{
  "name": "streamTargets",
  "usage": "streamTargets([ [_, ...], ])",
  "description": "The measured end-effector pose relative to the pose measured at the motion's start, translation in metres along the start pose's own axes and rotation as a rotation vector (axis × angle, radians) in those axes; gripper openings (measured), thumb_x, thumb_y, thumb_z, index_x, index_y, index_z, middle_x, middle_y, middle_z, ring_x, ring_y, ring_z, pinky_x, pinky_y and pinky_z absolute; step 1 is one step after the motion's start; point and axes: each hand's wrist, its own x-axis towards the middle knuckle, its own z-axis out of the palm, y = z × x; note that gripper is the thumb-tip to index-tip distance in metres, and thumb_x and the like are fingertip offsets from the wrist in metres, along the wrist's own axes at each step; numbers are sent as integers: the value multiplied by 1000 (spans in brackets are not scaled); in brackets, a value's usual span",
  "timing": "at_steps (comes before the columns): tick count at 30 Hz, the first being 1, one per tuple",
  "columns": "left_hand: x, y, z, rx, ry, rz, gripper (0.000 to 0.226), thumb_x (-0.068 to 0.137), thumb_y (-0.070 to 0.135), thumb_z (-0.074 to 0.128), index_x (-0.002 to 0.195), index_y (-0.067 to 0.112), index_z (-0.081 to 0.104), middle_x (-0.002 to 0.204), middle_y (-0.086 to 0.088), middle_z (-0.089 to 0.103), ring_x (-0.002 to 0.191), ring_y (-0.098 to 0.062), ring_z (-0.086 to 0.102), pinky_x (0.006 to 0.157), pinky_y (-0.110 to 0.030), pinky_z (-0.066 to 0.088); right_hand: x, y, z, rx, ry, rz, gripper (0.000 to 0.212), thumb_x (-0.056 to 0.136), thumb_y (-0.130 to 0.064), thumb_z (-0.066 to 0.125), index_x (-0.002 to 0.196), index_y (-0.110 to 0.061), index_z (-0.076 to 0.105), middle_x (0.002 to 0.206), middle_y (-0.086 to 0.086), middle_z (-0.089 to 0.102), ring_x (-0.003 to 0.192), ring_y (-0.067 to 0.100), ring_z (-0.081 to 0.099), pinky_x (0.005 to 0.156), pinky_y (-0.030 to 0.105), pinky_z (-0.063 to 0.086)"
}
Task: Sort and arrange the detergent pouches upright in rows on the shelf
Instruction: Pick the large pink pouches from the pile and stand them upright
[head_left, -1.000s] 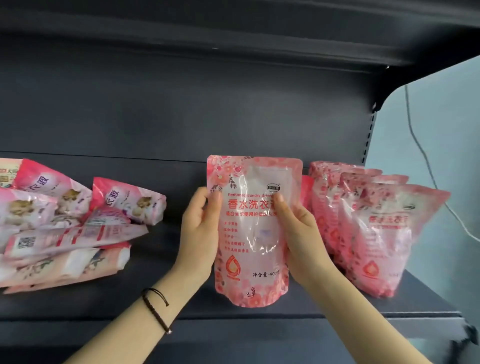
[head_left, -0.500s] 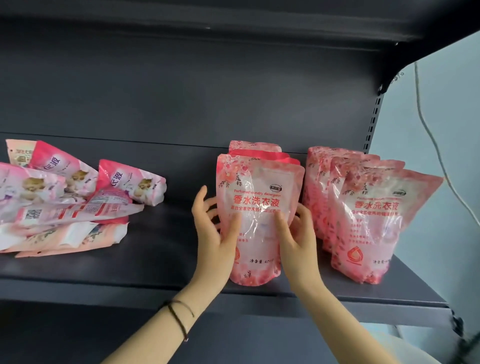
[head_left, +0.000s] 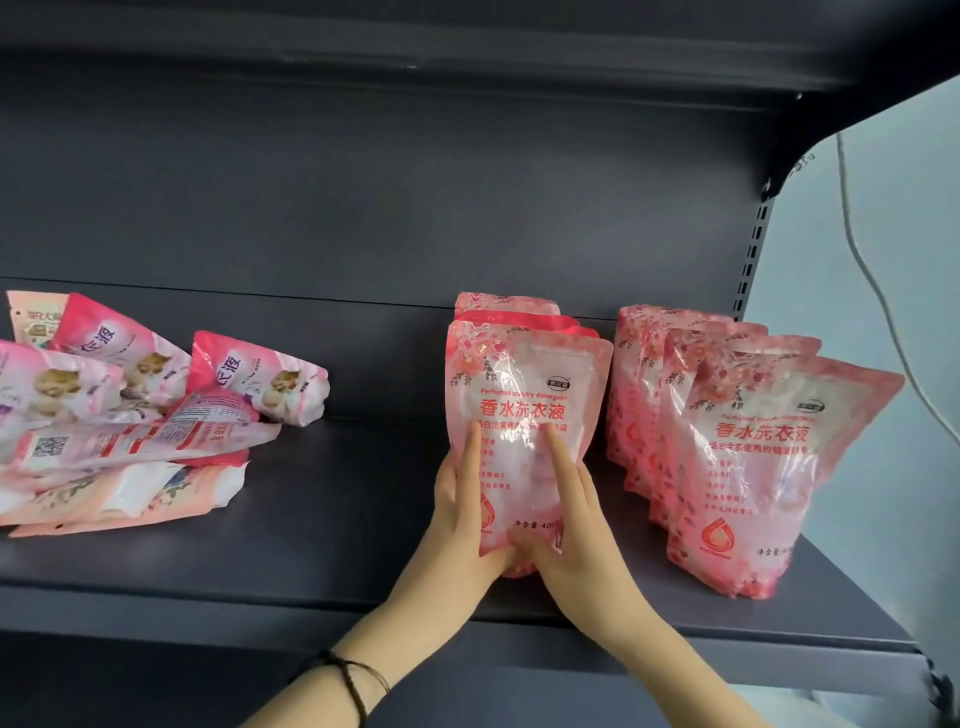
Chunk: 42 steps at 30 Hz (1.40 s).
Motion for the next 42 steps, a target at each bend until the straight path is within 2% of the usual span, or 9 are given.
streamTargets([
  [6, 8, -6, -7, 104, -43, -2, 123, 80, 23, 76, 132, 62, -29, 143, 34, 3, 124, 3, 35, 100, -22, 44, 6, 1, -3, -38, -2, 21, 97, 84, 9, 64, 145, -51, 17, 137, -23, 31, 121, 0, 50, 71, 23, 59],
  [10, -1, -3, -24, 79, -112, -56, 115, 77, 42, 75, 134, 64, -22, 141, 36, 5, 117, 21, 31, 86, -3, 40, -2, -11, -14, -415, -30, 45, 90, 82, -23, 74, 135, -64, 13, 123, -24, 41, 97, -1, 57, 73, 22, 55],
  [12, -5, 3, -44, 281, -123, -24, 99, 80, 49, 68, 137, 62, -12, 145, 27, 15, 117, 14, 39, 76, -1, 39, -4, -23, -25, -769, -82, 56, 74, 84, -40, 67, 128, -62, 12, 106, -21, 45, 75, 5, 59, 61, 24, 54],
  [16, -5, 15, -104, 894, -198, 238, 49, 89, 59, 48, 133, 41, 34, 130, 13, 53, 113, -6, 51, 86, -25, 43, 8, -54, -46, -1217, -286, 40, 44, 89, -57, 49, 124, -50, 24, 76, -15, 55, 61, 3, 57, 54, 23, 50],
  [20, 2, 13, -160, 1288, -399, 381, 51, 90, 66, 31, 111, 27, 56, 99, 8, 64, 94, -13, 55, 78, -31, 39, 31, -84, -32, -1345, -472, 54, 36, 92, -56, 47, 117, -30, 50, 96, -12, 65, 79, 11, 65, 69, 28, 56],
  [25, 5, 2, -227, 1397, -333, 421, 63, 82, 71, 13, 81, 26, 57, 72, 9, 58, 71, -13, 52, 69, -30, 35, 49, -99, 33, -1453, -569, -110, 43, 92, -57, 44, 111, -23, 62, 104, -1, 67, 93, 22, 65, 74, 31, 54],
  [30, 13, -15, -293, 1440, -291, 419, 50, 87, 68, 30, 71, 24, 49, 73, 6, 59, 69, -16, 47, 66, -31, 37, 95, -119, 97, -1495, -634, -155, 43, 91, -53, 50, 111, -18, 64, 104, 3, 66, 92, 26, 64, 75, 37, 55],
  [36, 17, -41, -370, 1454, -334, 383, 55, 84, 69, 21, 85, 27, 57, 76, 7, 60, 79, -16, 56, 74, -31, 44, 147, -127, 168, -1569, -637, -128, 42, 91, -51, 50, 116, -21, 62, 108, 1, 63, 95, 26, 63, 64, 29, 41],
  [42, 33, -64, -416, 1464, -357, 359, 44, 86, 66, 36, 66, 27, 38, 60, 11, 35, 66, -14, 43, 59, -29, 29, 181, -129, 215, -1556, -632, -88, 41, 90, -49, 51, 111, -17, 66, 104, 2, 66, 90, 25, 65, 62, 27, 43],
])
